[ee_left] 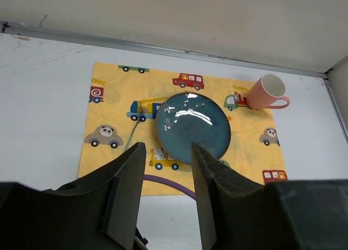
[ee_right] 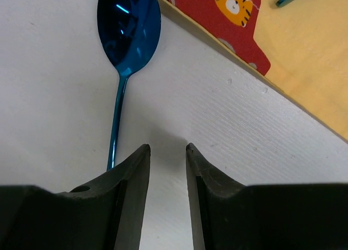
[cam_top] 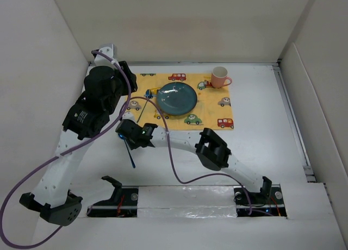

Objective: Set the dinner table for one person

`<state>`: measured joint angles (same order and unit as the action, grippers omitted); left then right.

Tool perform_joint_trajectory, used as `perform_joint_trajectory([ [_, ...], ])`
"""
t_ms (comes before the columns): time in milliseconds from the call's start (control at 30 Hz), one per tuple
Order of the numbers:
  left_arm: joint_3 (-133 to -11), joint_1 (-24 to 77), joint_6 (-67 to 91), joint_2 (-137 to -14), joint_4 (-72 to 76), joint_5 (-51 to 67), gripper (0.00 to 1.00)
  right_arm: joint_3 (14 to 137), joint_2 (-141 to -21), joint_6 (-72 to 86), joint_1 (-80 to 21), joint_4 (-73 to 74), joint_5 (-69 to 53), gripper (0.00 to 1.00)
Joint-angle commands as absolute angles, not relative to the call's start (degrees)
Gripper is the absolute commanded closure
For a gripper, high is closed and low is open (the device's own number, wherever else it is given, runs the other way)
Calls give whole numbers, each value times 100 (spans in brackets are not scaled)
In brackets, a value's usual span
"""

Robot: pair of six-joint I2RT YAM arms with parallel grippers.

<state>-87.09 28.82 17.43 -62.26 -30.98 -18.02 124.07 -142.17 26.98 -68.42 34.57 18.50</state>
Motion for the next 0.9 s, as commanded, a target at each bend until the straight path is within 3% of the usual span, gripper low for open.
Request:
perform_joint_trajectory([
  [0, -8710, 2900, 1679, -6056, -2883, -1793, 64, 12718, -14045, 2777, -6873, 3428, 1916, 61],
  [200, -8745, 2900, 1653, -6117, -2883, -1767, 64, 12761, -13939, 2742, -6873, 3032, 1688, 61],
  [733, -8674, 2900, 1626, -6135, -2856, -1793, 64, 13553, -15099, 2619, -6926, 3498, 1362, 60],
  [800, -8710, 2900, 1608, -6144, -2865, -1872, 64, 13335, -15100, 2619, -6926, 3481, 1423, 64],
  [867, -8824, 2900, 1573, -6161, -2874, -1968, 64, 13202, -15030, 2654, -6978, 3533, 1713, 78],
])
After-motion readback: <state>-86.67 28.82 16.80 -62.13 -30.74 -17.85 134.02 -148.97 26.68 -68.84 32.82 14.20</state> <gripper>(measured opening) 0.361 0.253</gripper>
